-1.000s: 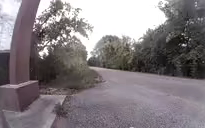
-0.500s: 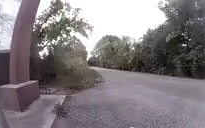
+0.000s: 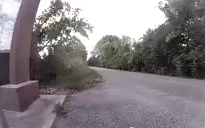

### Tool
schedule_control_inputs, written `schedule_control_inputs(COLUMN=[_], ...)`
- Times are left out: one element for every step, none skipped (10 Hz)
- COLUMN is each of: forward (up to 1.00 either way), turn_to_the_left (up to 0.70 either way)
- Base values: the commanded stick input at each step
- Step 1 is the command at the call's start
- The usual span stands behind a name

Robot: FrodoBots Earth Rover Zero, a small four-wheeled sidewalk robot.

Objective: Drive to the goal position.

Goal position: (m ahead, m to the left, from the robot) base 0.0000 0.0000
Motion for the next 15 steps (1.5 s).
schedule_control_inputs(forward=[0.05, 0.05, 0.05, 0.05, 0.05, 0.05, 0.05, 0.05, 0.05, 0.05, 0.05, 0.05, 0.05, 0.05, 0.05], turn_to_the_left=[0.00, 0.00, 0.00, 0.00, 0.00, 0.00, 0.00, 0.00, 0.00, 0.00, 0.00, 0.00, 0.00, 0.00, 0.00])
